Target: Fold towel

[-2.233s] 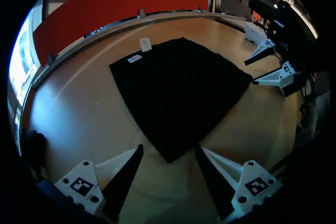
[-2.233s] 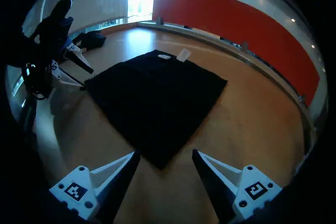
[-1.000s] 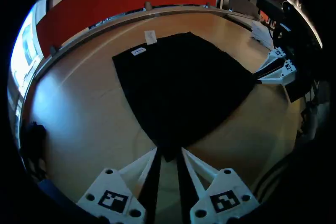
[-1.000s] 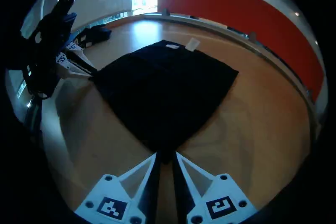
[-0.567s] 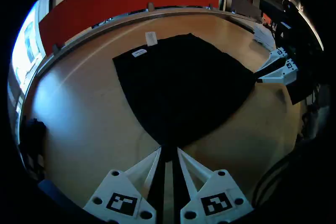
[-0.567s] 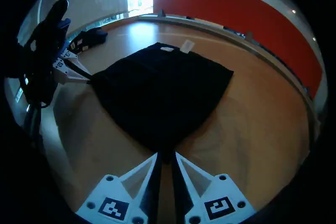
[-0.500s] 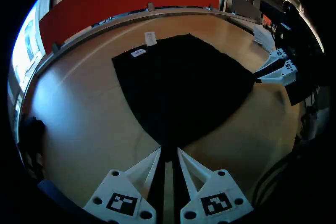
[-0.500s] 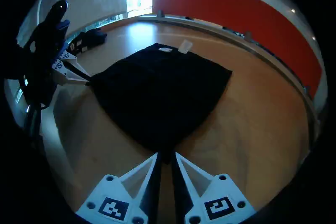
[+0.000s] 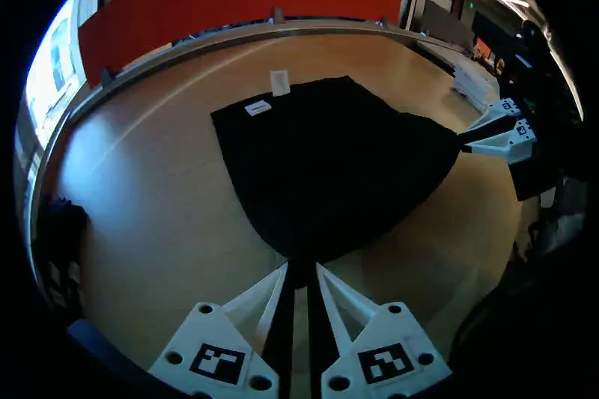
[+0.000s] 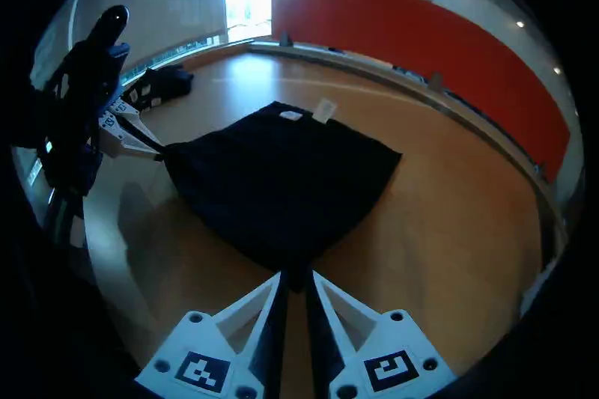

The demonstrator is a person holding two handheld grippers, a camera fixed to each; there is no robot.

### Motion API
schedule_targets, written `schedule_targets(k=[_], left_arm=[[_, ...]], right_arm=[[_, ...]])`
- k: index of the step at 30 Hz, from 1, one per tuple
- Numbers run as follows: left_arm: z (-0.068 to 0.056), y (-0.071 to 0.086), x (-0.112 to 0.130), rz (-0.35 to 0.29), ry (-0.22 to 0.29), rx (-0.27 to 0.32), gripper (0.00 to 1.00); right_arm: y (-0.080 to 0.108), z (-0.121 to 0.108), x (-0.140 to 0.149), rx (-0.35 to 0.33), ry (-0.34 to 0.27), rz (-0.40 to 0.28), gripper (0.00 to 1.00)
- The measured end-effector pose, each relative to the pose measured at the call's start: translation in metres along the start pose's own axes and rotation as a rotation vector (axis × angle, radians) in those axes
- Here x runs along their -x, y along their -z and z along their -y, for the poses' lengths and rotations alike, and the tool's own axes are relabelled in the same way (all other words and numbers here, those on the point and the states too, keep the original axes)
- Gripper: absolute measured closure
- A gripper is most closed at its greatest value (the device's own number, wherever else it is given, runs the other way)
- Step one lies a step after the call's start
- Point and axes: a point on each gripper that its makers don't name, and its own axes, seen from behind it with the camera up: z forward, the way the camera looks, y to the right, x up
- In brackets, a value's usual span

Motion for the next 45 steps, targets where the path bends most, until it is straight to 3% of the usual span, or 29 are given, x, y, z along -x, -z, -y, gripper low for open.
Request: schedule_targets(k=[9, 18, 27, 33, 45], left_arm=[[-0.014, 0.033, -0.004, 0.029, 0.017, 0.013, 0.9], [-0.03, 0.067, -0.007, 0.041, 0.033, 0.032, 0.9], [-0.039, 0.092, -0.01, 0.058, 0.053, 0.05, 0.9], [-0.04, 0.097, -0.01, 0.065, 0.064, 0.052, 0.9], [-0.031, 0.083, -0.024, 0.072, 0.076, 0.044, 0.9]], right_arm=[[0.033, 0.008, -0.015, -0.007, -0.007, -0.016, 0.85], [0.065, 0.016, -0.022, -0.028, 0.025, -0.002, 0.85], [0.089, 0.023, -0.032, -0.058, 0.032, 0.005, 0.85], [0.094, 0.026, -0.032, -0.068, 0.044, 0.013, 0.85], [0.079, 0.012, -0.039, -0.056, 0.041, 0.016, 0.85]])
